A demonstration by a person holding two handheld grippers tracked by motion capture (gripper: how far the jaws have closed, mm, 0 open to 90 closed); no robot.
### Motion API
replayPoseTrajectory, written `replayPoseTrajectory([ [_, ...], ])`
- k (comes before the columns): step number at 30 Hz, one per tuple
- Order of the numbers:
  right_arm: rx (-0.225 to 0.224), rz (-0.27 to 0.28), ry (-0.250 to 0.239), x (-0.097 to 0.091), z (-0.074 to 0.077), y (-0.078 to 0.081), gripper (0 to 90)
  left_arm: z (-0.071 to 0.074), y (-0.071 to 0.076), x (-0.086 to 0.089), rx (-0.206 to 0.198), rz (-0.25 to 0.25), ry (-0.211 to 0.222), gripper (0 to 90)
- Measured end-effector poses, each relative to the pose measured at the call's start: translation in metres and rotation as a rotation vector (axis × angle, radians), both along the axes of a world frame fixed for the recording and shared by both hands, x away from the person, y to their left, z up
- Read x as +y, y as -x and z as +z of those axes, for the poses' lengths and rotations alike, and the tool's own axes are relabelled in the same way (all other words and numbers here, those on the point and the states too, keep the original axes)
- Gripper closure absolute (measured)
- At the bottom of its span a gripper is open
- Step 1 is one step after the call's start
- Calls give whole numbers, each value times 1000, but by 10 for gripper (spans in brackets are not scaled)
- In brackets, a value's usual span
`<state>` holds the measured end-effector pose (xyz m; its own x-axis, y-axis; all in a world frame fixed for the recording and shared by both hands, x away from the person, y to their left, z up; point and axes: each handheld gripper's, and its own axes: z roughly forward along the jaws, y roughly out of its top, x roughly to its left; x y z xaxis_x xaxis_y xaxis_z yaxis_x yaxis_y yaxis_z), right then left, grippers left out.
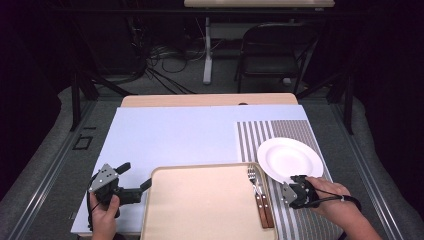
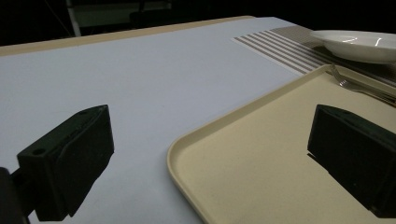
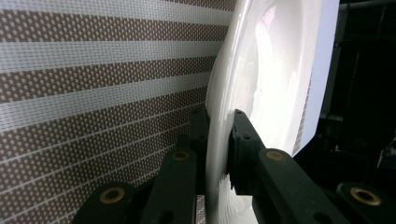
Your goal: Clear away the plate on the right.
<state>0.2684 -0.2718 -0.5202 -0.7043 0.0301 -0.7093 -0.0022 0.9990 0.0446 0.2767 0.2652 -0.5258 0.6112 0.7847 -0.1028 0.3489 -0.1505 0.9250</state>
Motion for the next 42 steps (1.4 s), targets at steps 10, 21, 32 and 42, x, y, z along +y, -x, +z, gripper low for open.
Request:
replayPoseTrajectory([
  [10,-2,19,27,7,18,24,817,0,0,1,-3,2,5,5],
  [21,-42,82,9,18,30,40,815,0,0,1,1,4,10,5],
  [32,-48,165,6,44,34,58,808,1,0,1,-5,3,7,4],
  [42,-57,234,-3,67,43,70,805,1,1,2,-10,3,7,5],
])
